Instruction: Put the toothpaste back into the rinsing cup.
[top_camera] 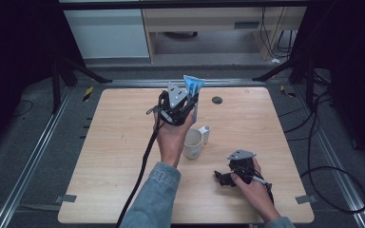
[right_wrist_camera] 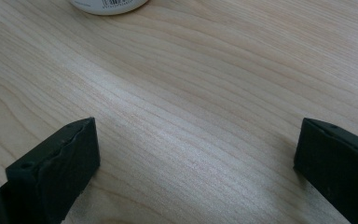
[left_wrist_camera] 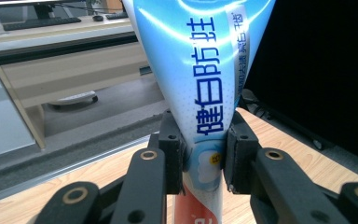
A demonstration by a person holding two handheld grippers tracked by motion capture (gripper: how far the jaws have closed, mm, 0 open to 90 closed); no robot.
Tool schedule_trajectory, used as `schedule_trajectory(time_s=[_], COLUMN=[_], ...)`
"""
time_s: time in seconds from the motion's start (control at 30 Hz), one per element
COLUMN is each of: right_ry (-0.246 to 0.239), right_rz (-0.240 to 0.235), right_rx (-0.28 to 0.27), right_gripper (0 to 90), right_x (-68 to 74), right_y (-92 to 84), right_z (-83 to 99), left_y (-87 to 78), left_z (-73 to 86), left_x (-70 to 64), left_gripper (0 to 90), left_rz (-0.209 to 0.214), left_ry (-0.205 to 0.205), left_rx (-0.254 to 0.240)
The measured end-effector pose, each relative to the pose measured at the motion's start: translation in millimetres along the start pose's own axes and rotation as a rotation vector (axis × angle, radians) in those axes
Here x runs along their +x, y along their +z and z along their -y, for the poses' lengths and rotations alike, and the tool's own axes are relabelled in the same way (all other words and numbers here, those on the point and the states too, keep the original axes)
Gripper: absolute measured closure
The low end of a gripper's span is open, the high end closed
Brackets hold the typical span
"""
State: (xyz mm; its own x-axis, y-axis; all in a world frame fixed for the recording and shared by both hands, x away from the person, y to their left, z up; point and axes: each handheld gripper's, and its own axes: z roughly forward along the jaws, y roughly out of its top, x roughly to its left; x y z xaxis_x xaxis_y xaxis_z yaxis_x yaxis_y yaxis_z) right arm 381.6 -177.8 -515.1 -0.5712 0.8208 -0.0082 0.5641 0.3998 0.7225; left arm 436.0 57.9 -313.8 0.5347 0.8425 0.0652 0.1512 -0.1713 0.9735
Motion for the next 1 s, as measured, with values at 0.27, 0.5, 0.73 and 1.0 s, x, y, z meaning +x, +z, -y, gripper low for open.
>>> schedule_trajectory(time_s=[0.27, 0.5, 0.73, 1.0], right_ry=[0.0, 0.0, 0.0, 0.0], right_rz=[0.0, -0.001, -0.002, -0.002], right_rx=[0.0, 0.0, 0.0, 0.0], right_gripper=[0.3, 0.3, 0.3, 0.4], right_x=[0.0, 0.1, 0.0, 0.0], right_y=[0.0, -0.1, -0.1, -0.1], right_z=[0.0, 0.0, 0.0, 0.0], left_y=[-1.5, -1.8, 0.4, -0.3], left_z=[10.2, 19.2, 24.2, 27.0], left_x=[-1.7, -2.2, -7.4, -11.2], left_gripper=[72.1, 72.1, 72.1, 72.1], left_rz=[0.0, 0.005, 0.015, 0.02], left_ry=[-0.004, -0.011, 0.002, 0.004], left_rx=[-0.011, -0.005, 0.011, 0.015])
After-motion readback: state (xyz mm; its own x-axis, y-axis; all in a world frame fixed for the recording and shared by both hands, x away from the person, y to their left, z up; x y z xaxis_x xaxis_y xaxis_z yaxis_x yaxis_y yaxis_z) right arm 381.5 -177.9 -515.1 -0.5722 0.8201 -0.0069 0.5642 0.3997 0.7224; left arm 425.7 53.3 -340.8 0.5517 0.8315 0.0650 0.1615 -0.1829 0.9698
